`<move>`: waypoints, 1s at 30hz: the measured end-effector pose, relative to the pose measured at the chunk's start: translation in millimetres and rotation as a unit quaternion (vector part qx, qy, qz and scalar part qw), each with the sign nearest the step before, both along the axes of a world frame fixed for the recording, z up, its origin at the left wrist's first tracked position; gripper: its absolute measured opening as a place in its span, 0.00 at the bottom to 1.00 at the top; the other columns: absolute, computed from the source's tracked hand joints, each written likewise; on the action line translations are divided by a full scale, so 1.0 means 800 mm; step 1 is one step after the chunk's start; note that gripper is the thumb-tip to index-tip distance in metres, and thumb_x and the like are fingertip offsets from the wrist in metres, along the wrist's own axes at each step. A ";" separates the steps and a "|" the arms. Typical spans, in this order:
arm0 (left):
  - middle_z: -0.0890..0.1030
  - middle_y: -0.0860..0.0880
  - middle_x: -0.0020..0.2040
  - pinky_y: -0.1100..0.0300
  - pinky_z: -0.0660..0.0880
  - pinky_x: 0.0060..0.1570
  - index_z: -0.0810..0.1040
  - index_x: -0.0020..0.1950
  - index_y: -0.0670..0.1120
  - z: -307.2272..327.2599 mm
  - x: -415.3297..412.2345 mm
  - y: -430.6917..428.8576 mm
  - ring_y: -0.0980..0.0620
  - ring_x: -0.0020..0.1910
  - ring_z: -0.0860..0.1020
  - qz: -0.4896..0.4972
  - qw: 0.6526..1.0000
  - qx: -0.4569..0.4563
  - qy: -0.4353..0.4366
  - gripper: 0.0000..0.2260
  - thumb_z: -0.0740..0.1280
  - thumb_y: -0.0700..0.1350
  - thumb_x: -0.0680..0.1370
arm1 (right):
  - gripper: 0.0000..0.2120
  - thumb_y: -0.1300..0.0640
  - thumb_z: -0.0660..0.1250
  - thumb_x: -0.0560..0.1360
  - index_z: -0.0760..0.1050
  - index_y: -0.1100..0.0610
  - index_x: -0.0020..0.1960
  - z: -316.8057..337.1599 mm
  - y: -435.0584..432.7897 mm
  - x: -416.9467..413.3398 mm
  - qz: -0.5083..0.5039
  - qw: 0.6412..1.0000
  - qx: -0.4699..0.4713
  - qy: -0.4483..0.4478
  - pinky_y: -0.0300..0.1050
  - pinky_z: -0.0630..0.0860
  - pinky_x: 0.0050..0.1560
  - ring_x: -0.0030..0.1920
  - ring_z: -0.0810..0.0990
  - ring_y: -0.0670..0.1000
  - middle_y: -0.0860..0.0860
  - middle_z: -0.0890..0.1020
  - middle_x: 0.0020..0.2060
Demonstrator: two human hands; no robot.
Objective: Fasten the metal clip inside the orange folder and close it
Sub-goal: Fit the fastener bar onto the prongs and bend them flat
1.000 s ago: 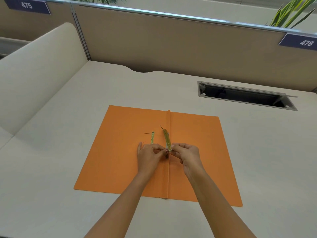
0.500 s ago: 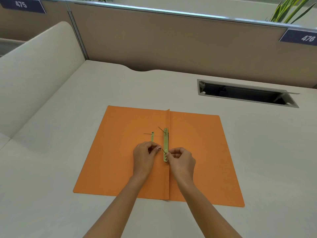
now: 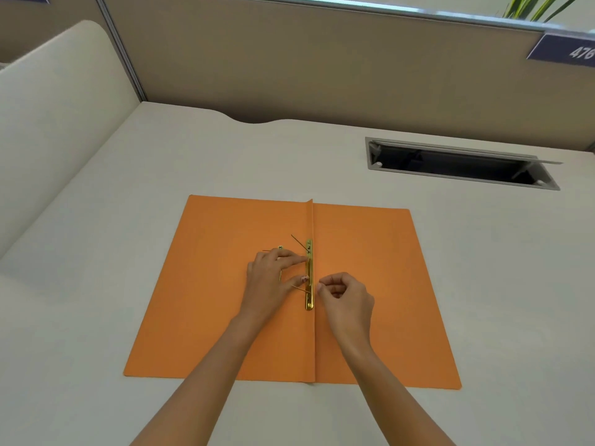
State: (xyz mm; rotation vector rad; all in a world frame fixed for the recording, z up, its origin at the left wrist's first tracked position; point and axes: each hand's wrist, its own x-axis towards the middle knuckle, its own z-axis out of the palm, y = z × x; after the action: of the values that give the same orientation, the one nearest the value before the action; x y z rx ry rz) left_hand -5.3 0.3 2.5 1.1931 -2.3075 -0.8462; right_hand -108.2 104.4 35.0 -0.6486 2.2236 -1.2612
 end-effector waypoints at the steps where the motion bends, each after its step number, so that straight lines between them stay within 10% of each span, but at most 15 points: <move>1: 0.76 0.59 0.57 0.56 0.61 0.55 0.78 0.60 0.62 -0.001 -0.001 -0.001 0.52 0.58 0.69 -0.006 1.000 -0.004 -0.005 0.17 0.70 0.56 0.71 | 0.01 0.62 0.71 0.72 0.81 0.57 0.42 0.000 -0.001 -0.004 -0.002 1.000 -0.004 -0.001 0.26 0.72 0.32 0.34 0.78 0.42 0.47 0.82 0.33; 30: 0.69 0.64 0.63 0.60 0.55 0.54 0.73 0.62 0.67 -0.010 0.000 0.006 0.54 0.60 0.63 -0.008 0.995 -0.031 -0.090 0.21 0.66 0.65 0.69 | 0.09 0.60 0.75 0.69 0.80 0.52 0.49 -0.027 -0.065 -0.049 0.151 0.983 -0.094 0.055 0.28 0.72 0.39 0.37 0.77 0.44 0.50 0.80 0.41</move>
State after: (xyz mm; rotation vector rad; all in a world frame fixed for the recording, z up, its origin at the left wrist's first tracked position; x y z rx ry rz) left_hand -5.7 4.7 -5.4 1.2720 -2.4706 -0.6932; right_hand -147.0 52.8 13.4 -1.1073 2.0077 -1.3114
